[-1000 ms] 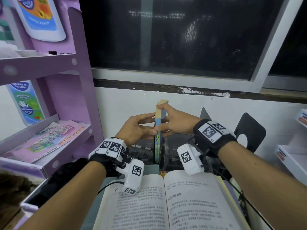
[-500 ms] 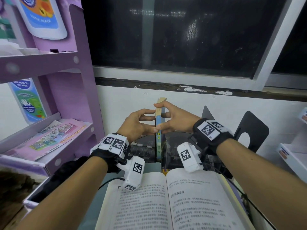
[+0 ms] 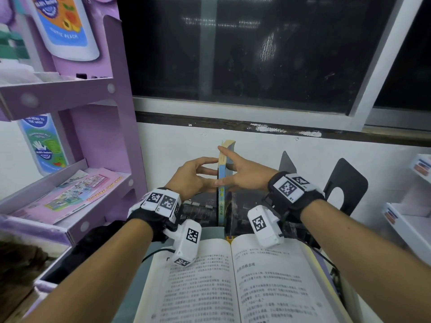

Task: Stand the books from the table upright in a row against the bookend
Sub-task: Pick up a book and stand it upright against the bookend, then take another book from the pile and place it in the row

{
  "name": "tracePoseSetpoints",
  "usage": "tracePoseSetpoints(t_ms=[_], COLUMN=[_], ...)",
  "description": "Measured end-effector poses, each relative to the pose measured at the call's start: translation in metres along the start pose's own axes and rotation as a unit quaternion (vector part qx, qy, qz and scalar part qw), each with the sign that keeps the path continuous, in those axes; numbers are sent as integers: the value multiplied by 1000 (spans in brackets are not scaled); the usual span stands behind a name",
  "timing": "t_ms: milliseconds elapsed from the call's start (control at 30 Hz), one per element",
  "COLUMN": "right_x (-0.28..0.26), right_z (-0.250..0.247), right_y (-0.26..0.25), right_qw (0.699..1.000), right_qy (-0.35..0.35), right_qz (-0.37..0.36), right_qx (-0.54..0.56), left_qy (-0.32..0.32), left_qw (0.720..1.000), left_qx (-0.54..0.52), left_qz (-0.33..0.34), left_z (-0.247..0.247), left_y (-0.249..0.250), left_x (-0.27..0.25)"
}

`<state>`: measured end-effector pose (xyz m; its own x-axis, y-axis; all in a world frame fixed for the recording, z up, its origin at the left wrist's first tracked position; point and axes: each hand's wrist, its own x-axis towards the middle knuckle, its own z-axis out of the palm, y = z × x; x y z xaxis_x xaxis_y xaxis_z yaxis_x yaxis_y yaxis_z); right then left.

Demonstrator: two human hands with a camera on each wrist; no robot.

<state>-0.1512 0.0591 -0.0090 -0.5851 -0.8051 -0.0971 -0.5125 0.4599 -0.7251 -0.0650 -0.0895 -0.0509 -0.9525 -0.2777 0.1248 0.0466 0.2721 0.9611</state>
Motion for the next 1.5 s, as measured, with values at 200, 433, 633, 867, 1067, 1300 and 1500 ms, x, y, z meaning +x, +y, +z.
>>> tracePoseSetpoints(t_ms=[200, 433, 633, 867, 1067, 1300, 1500], right_x=[-12, -37, -71, -125, -156, -179, -185], right_z=[1, -2, -7, -6, -2, 4, 0], right_y=[-7, -14, -10, -12, -4, 7, 13], right_qw=[999, 998, 983, 960, 948, 945, 951], right_qy=[14, 4, -49, -93, -94, -110, -104], right_qz=[26, 46, 101, 133, 130, 143, 153], right_qx=[-44, -51, -145, -229, -276, -271, -247], left_qy=[-24, -40, -67, -103, -168, -165, -181], left_qw=[999, 995, 980, 952, 922, 903, 891], left_qx=[23, 75, 165, 259, 318, 372, 385], left_qz=[-31, -55, -90, -129, -142, -140, -161], left_z=[1, 0, -3, 1, 10, 5, 5], left_y=[5, 8, 13, 20, 29, 26, 29], left_x=[-7, -28, -53, -89, -122, -143, -151])
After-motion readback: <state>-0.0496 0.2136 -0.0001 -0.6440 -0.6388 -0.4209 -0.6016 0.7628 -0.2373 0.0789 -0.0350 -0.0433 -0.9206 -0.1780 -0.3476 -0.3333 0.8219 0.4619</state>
